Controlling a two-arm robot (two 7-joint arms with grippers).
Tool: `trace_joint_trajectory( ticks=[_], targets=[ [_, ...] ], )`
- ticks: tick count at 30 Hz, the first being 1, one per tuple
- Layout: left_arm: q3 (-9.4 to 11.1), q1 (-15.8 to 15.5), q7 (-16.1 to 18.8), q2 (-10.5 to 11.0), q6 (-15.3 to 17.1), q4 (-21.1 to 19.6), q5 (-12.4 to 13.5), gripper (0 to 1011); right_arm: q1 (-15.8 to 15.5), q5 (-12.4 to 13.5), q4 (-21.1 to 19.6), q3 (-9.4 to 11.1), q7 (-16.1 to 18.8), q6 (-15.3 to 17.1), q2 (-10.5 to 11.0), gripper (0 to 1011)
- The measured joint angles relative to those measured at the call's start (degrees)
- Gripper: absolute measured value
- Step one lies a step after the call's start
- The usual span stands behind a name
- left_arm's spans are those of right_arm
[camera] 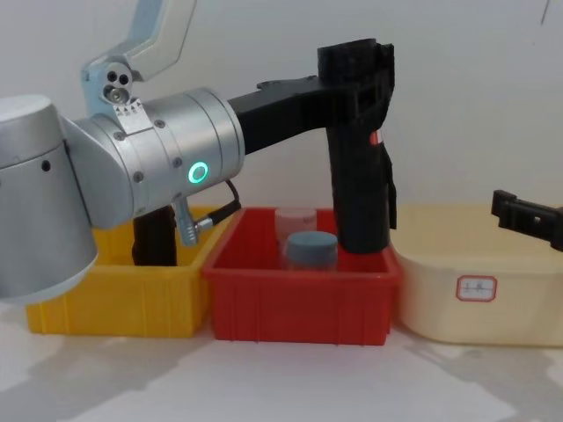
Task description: Pick up the garbage bag with the one hand and transfer it to the other hand.
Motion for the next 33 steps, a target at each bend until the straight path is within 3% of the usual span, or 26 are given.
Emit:
trace_joint_trajectory(
  ticks=[12,21,33],
  targets=[
    [0.3,-0.2,-0.1,-0.1,-0.2,0.4,-0.6,374,0.1,0.1,-0.2,-0.1,1.9,0.0,0.7,1001],
    [0.3,-0.3,-0.1,-0.1,-0.2,0.5,-0.8,374,1.1,1.1,-0.4,-0.9,6.8,0.0,2.4,1001],
    [0.4,-0.4,-0.1,-0.2,-0.3,0.6,-0.9,374,4.8,2.6,1.6,-3.6,14.9,-0.1,3.9,1001]
  ],
)
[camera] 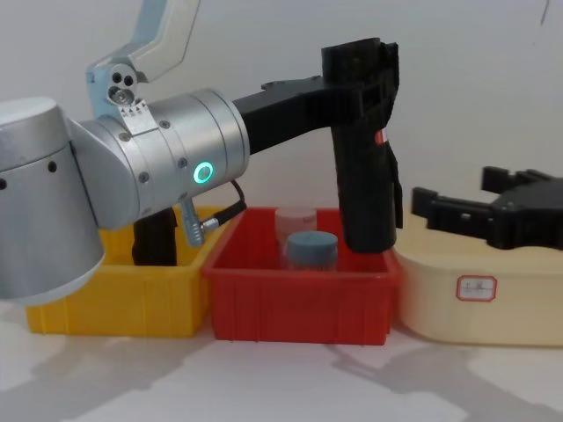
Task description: Pick up the garbage bag with the one hand and transfer it to the other hand.
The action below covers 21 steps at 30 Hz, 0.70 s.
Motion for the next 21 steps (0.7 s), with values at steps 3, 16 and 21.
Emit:
trace_joint_trajectory(
  ticks=[3,16,21],
  targets=[
    [0.0,0.0,0.0,0.0,0.0,0.0,0.0,374,2.0,0.4,1.6,-1.3,2.1,-0.2,-0.1,1001],
    [0.0,0.0,0.0,0.0,0.0,0.0,-0.1,374,8.6,1.4,8.2,-4.7,7.2,-1.4,-2.0,1001],
    [0.0,0.0,0.0,0.0,0.0,0.0,-0.1,374,10.4,1.7,10.5,-5.6,8.2,-2.1,-2.7,1001]
  ],
)
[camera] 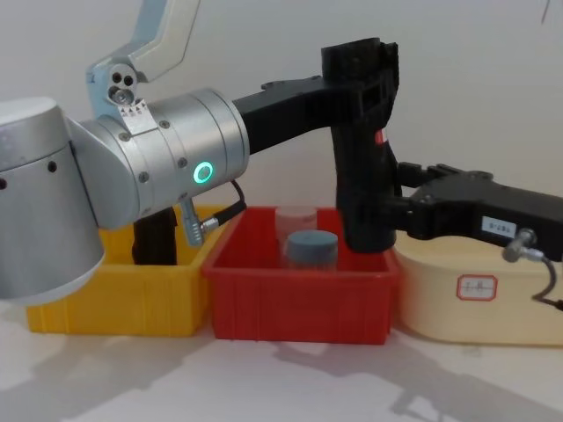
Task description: Pick up the garbage bag with the one hand and transfer it to the other hand.
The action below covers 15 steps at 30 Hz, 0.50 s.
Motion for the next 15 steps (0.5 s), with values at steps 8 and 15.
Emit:
trace_joint_trajectory(
  ticks=[8,15],
  targets=[
    [0.0,0.0,0.0,0.0,0.0,0.0,0.0,374,2.6,0.5,3.8,-1.1,1.2,-1.4,-1.2,1001],
    [0.0,0.0,0.0,0.0,0.0,0.0,0.0,374,4.4,1.0,6.7,-1.8,1.8,-2.3,-2.1,1001]
  ],
)
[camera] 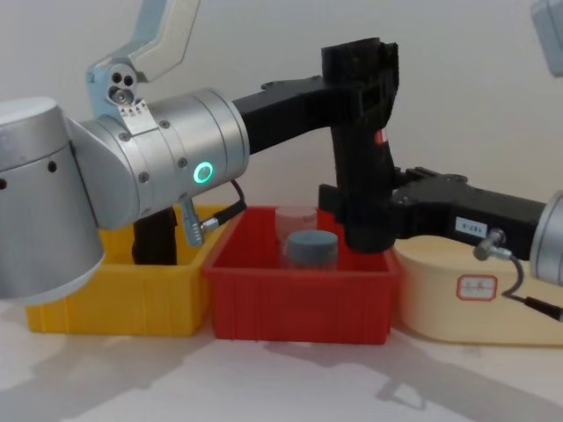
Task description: Pick up the garbage bag with the one hand and transfer it to the other hand.
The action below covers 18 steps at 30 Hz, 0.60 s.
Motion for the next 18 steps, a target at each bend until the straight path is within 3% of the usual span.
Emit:
trace_joint_trajectory(
  ticks=[15,18],
  targets=[
    [0.0,0.0,0.0,0.0,0.0,0.0,0.0,374,2.6,0.7,4.3,-0.6,-0.3,-0.8,-1.3,1001],
    [0.0,0.0,0.0,0.0,0.0,0.0,0.0,374,3.0,0.9,4.7,-0.6,-0.6,-0.8,-1.4,948]
  ],
)
